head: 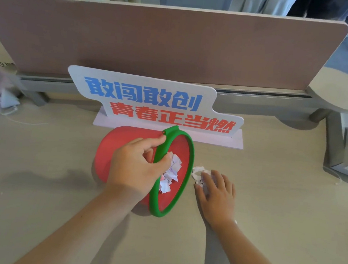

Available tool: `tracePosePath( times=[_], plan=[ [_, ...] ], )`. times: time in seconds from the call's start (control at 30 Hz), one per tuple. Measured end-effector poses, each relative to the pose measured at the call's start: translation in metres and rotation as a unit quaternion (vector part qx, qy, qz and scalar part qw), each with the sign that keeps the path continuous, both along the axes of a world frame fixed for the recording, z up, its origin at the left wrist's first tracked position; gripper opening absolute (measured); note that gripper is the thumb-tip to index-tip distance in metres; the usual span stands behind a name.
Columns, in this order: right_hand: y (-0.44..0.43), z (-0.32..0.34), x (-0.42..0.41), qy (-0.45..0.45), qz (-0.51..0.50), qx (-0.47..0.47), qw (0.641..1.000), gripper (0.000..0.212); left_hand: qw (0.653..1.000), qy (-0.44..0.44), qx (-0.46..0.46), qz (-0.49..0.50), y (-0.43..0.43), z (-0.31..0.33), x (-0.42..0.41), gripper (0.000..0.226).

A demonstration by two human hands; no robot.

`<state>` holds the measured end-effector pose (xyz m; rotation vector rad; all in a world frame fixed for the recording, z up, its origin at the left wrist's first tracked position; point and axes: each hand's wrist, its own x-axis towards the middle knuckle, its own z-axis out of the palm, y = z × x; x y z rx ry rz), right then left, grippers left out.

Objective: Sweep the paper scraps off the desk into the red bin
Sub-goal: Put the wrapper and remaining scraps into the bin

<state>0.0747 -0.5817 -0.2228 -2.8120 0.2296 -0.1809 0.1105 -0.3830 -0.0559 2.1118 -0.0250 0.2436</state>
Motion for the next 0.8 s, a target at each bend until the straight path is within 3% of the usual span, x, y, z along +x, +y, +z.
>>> tracePosePath(
  times=[0.17,0.33,0.43,0.53,0.67,0.8],
  plan=[
    [-0.001,-0.002,-0.001,-0.047,0.031,0.019,0.998,0.025,1.0,0.003,-0.02,0.021,0.006,0.0,0.002,0.035],
    [0.003,0.004,-0.001,0.026,0.032,0.017,0.999,0.028,0.998,0.011,-0.035,0.048,0.019,0.002,-0.004,0.033],
    [0.003,0.023,0.011,0.101,-0.081,0.144,0.981,0.034,0.996,0.025,-0.058,0.057,0.025,0.005,-0.013,0.03],
    [0.007,0.068,0.013,0.086,-0.163,0.294,0.938,0.035,0.993,0.047,-0.093,0.064,0.03,0.01,-0.023,0.028],
    [0.05,0.139,0.006,-0.018,-0.123,0.385,0.914,0.035,0.985,0.07,-0.135,0.076,0.032,0.017,-0.033,0.023],
    [0.094,0.166,0.011,-0.024,-0.031,0.429,0.902,0.036,0.982,0.077,-0.154,0.073,0.027,0.022,-0.041,0.025]
  ],
)
